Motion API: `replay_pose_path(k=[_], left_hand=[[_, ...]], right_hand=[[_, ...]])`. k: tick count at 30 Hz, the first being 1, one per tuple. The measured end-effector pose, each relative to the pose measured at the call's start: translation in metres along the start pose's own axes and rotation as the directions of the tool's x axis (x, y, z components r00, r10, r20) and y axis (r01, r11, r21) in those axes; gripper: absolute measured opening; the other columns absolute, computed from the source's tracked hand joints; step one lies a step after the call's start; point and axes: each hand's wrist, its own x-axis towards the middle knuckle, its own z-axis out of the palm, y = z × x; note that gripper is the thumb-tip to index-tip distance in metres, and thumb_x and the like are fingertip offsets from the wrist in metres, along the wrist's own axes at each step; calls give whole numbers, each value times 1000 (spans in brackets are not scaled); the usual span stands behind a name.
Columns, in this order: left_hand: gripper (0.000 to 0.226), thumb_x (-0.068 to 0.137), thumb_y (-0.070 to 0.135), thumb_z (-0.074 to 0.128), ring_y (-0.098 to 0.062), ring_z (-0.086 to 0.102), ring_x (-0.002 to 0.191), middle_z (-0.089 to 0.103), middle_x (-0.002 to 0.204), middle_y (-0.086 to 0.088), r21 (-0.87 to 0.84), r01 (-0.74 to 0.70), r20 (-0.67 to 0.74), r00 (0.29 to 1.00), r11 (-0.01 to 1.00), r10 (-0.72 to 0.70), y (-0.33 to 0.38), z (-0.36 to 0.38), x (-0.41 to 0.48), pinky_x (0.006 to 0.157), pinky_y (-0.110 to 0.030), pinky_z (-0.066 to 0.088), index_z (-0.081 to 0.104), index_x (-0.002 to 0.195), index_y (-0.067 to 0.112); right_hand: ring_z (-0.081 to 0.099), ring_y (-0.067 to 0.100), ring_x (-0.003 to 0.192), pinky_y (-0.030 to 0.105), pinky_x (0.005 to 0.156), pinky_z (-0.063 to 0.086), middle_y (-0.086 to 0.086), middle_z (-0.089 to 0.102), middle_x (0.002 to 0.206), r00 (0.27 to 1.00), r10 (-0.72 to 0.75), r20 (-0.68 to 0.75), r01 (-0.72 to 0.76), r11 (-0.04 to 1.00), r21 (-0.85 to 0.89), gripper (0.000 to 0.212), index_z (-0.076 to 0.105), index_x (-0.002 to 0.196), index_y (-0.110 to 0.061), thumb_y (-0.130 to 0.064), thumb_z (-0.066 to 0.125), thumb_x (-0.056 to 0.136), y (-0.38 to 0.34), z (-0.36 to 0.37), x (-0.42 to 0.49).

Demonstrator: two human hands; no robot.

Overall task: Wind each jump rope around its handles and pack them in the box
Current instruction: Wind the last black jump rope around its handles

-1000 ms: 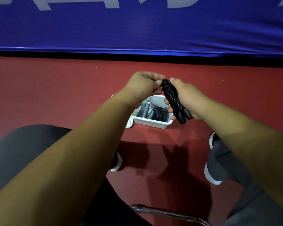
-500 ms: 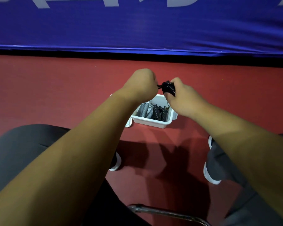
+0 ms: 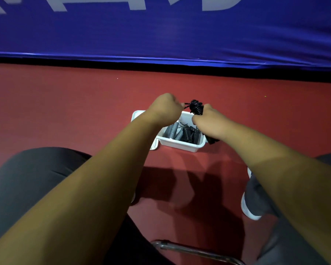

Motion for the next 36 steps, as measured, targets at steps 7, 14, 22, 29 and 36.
replay_pose_path(k=[7, 14, 22, 29, 36], left_hand=[[13, 96, 11, 54, -42, 74, 95, 73, 98, -24, -205, 126, -43, 990, 971, -137, -24, -10, 2, 85, -57, 62, 62, 85, 8], [16, 95, 1, 50, -45, 75, 93, 72, 102, -28, -247, 238, 24, 971, 939, -240, -44, -19, 17, 81, -55, 62, 65, 97, -2], [20, 106, 5, 48, -22, 68, 73, 70, 94, -10, -300, 365, 142, 931, 881, -337, -79, -14, 72, 72, -37, 57, 62, 91, 6], [22, 107, 14, 50, -19, 70, 73, 76, 108, -11, -264, 526, 171, 851, 809, -497, -137, 26, 130, 81, -39, 61, 67, 113, 1], [22, 106, 12, 51, -24, 71, 80, 77, 106, -12, -278, 554, 167, 832, 784, -529, -173, 55, 170, 83, -41, 61, 69, 112, 0]], right_hand=[[74, 29, 91, 49, 86, 61, 10, 74, 100, 1000, -28, -11, 29, 996, 89, 29, 65, 108, -14, -23, 76, 83, -9, 17, 19], [75, 23, 89, 43, 85, 61, 2, 75, 95, 1000, 15, 19, -16, 999, 47, 36, 68, 106, -20, -28, 87, 77, -9, 24, 42], [77, 29, 89, 52, 87, 64, 9, 76, 94, 980, 198, 13, -194, 941, 278, 41, 68, 98, -16, -33, 86, 66, 10, 43, 115], [78, 29, 88, 51, 88, 65, 10, 78, 94, 932, 358, 58, -353, 860, 368, 48, 72, 96, -12, -40, 79, 57, 52, 81, 178], [77, 29, 85, 47, 85, 66, 9, 77, 92, 920, 392, 11, -380, 885, 270, 24, 72, 95, -11, -34, 71, 89, 60, 103, 217]])
